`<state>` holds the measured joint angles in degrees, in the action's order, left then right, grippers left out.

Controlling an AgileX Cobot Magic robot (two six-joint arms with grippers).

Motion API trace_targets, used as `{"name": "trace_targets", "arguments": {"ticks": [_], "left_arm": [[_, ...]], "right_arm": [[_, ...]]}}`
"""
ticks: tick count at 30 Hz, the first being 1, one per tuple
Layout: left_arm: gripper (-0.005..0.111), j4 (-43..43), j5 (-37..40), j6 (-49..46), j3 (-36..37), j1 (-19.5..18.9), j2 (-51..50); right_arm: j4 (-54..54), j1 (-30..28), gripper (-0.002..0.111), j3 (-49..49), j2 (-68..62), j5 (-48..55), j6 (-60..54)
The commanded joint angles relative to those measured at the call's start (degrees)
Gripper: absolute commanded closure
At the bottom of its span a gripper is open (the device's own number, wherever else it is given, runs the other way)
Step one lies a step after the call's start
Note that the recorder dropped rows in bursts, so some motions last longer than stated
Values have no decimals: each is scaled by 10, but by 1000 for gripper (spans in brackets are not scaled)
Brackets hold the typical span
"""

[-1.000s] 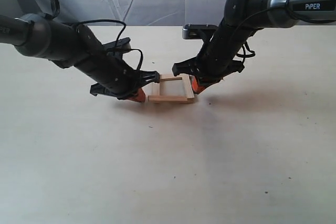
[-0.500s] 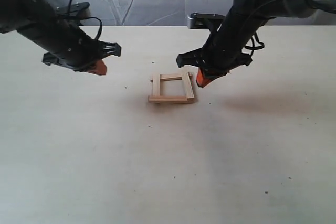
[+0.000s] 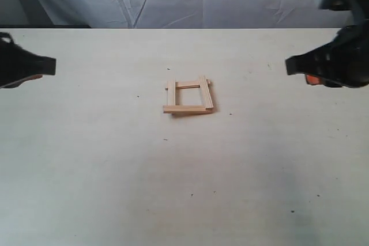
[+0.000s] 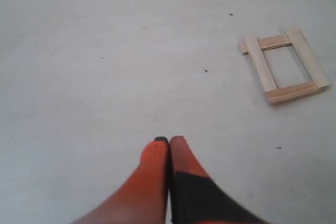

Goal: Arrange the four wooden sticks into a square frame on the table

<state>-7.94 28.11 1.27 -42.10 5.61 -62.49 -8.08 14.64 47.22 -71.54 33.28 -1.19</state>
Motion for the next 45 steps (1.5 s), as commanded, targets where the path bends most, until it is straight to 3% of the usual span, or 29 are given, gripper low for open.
{"name": "trace_targets", "arguments": {"ticks": [1,7,12,29,33,39,45], "left_arm": [[107,-1,-25,-22,87,2,137],[107,-48,-113,-24,178,2,212],[107,-43,-138,-24,194,2,218],[107,-38,-140,-25,194,2,218],[107,-38,-140,-25,194,2,218],[107,-38,-140,-25,194,2,218],[107,-38,-140,-25,194,2,218]], "right_arm": [[42,-2,109,-133,183,-89,20],[42,-2,109,-270,405,-182,21],[39,-2,109,-338,509,-262,22],[38,-4,109,-351,580,-263,22],[95,-44,109,-368,601,-266,3],[94,-133,109,-415,656,-262,3],[65,-183,109,-472,712,-260,3]]}}
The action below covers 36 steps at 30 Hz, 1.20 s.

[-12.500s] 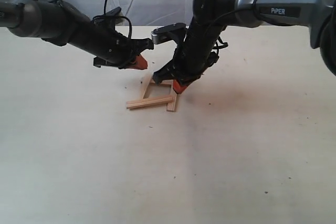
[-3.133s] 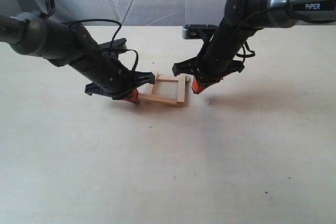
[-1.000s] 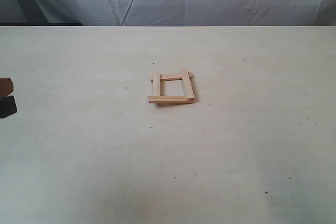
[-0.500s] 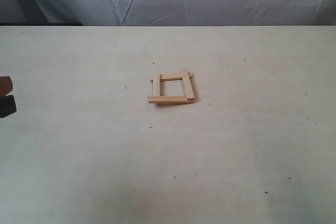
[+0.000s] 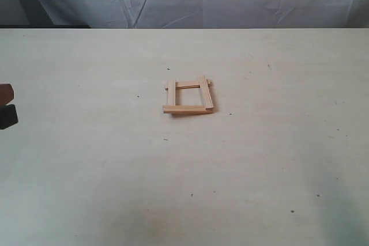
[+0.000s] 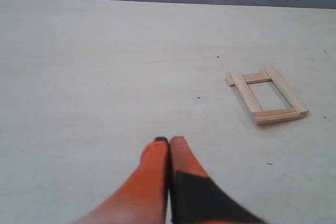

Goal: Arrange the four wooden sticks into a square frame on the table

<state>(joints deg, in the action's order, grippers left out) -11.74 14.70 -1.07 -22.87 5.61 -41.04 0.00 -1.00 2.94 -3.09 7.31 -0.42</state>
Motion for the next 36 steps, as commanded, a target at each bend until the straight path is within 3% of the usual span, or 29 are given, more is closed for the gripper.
{"name": "trace_targets", "arguments": {"ticks": [1,4,26,29,33,36], "left_arm": [[107,0,-6,-2,2,2,3],[107,0,-6,-2,2,2,3],[107,14,-9,-4,2,2,13],[107,53,-9,-11,32,-9,91],[107,173,-42,-11,168,-17,277],[107,185,-42,-11,229,-17,400]], "right_arm": [[-23,-31,109,-29,31,8,-3],[-18,-37,109,-29,31,115,-2],[-18,-37,109,-29,31,114,0],[-18,-37,109,-29,31,114,0],[-21,-37,109,-29,31,114,4],[-21,-37,109,-29,31,114,4]]}}
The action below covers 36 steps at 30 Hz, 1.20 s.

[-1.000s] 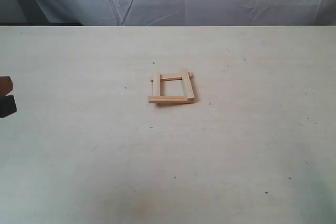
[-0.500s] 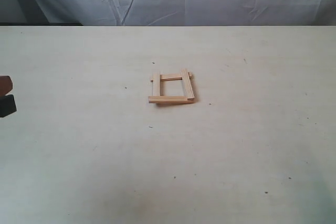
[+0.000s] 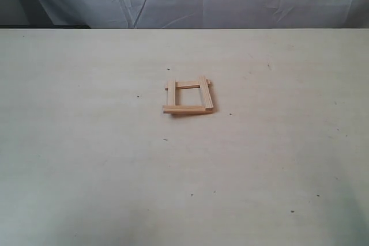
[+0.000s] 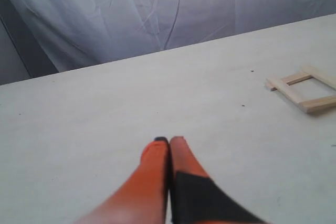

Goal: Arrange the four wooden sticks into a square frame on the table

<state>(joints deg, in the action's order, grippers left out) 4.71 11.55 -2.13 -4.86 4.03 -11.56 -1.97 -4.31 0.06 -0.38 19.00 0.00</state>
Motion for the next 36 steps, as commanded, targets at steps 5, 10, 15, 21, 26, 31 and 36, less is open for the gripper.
{"name": "trace_targets", "arguments": {"ticks": [5,10,15,21,26,31,36], "left_arm": [[107,27,30,4,49,-3,116],[107,27,28,21,49,-3,116],[107,29,28,21,49,-3,116],[107,29,28,21,49,-3,116],[107,29,28,21,49,-3,116],[107,29,28,21,49,-3,116],[107,29,28,21,49,-3,116]], "right_arm": [[-1,-4,109,-1,4,-3,0],[-1,-4,109,-1,4,-3,0],[-1,-4,109,-1,4,-4,0],[-1,-4,109,-1,4,-4,0],[-1,-4,109,-1,4,-4,0],[-1,-4,109,-1,4,-4,0],[-1,-4,109,-1,4,-4,0]]}}
